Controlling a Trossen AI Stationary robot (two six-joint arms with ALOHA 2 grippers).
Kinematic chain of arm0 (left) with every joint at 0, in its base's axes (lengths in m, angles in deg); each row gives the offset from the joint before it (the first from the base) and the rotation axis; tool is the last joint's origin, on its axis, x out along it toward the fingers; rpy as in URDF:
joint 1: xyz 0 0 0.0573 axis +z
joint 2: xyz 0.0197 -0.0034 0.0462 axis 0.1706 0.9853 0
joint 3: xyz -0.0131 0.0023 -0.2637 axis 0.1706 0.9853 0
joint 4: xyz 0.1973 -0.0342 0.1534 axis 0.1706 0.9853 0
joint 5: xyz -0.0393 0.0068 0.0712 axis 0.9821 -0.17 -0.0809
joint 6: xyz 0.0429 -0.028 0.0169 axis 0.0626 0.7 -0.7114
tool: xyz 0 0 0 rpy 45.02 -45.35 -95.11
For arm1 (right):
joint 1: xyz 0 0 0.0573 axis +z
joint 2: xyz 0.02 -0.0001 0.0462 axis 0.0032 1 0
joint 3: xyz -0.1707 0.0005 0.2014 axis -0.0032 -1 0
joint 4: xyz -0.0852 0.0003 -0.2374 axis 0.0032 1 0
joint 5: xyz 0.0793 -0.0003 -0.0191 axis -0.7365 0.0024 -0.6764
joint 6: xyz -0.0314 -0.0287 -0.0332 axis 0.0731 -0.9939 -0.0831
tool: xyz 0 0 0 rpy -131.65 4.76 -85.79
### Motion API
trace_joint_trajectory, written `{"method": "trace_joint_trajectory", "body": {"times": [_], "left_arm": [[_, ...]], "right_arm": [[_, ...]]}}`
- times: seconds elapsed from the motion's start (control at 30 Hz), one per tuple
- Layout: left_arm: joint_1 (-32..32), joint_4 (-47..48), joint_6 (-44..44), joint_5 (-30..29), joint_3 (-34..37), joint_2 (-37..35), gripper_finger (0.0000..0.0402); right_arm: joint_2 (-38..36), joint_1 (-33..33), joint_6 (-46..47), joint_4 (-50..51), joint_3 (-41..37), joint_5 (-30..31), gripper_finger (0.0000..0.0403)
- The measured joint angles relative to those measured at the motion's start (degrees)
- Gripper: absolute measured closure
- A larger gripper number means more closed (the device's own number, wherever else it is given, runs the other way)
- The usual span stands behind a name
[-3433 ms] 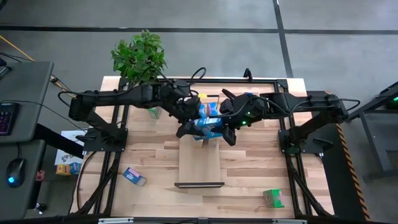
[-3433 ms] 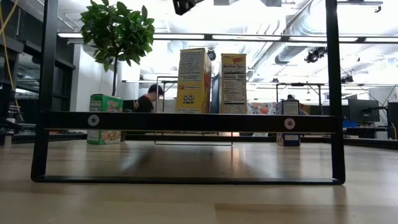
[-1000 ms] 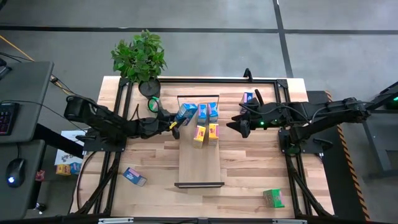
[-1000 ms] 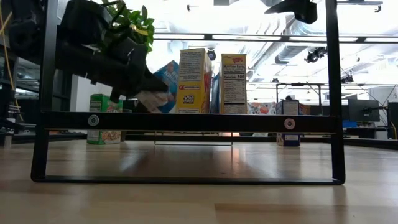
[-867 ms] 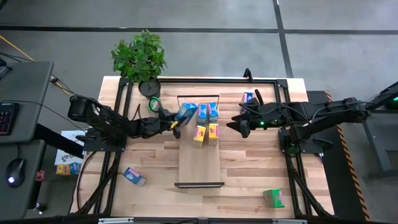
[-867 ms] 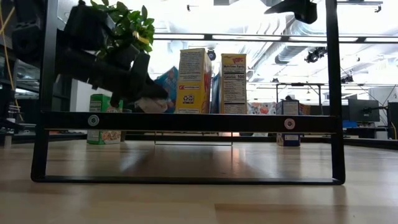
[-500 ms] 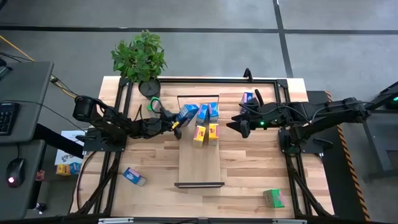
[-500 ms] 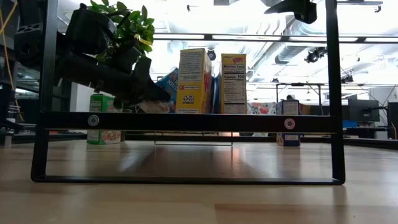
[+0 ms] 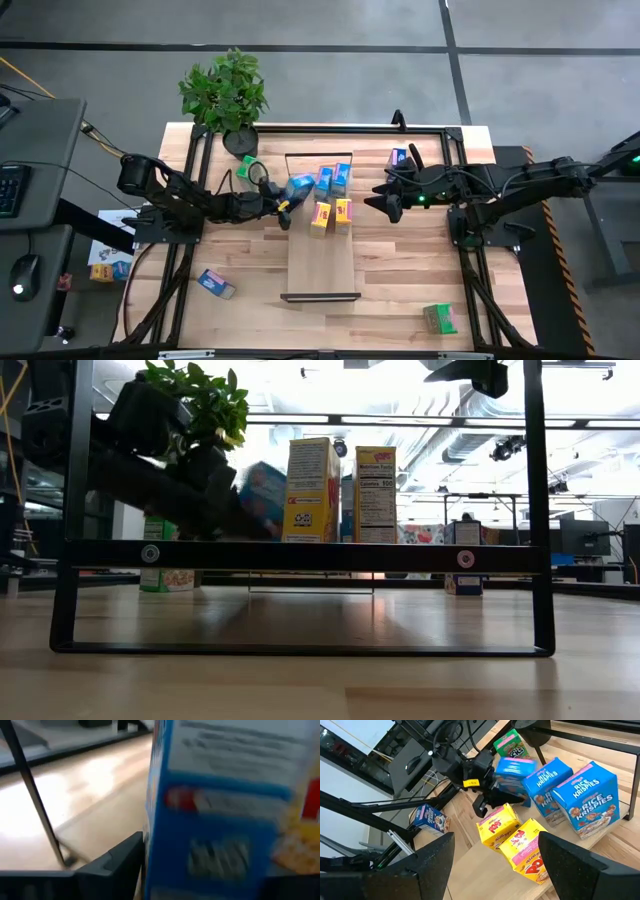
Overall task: Stack cereal on shelf
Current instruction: Put the light blue cereal box on the shelf aligned with the other light blue cereal boxes
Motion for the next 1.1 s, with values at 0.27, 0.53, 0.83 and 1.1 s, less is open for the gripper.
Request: {"method": "trace_joint_trajectory", "body": {"times": [0.27,0.53,0.83,1.1], "left_arm": [[0.0,4.0,2.4,0.4,0.1,0.1,0.0165],[0.0,3.5,2.4,3.9,0.1,0.0,0.0163],[0.1,3.8,2.7,9.4,0.0,0.0,0.0163],[1.9,7.6,0.2,9.6,0.0,-4.0,0.0163]], "right_arm": [[0.0,0.0,0.0,0.0,0.0,0.0,0.0123],[0.0,0.0,0.0,0.0,0.0,0.0,0.0123],[0.0,0.0,0.0,0.0,0.0,0.0,0.0123],[0.0,0.0,0.0,0.0,0.0,0.0,0.0123]]}}
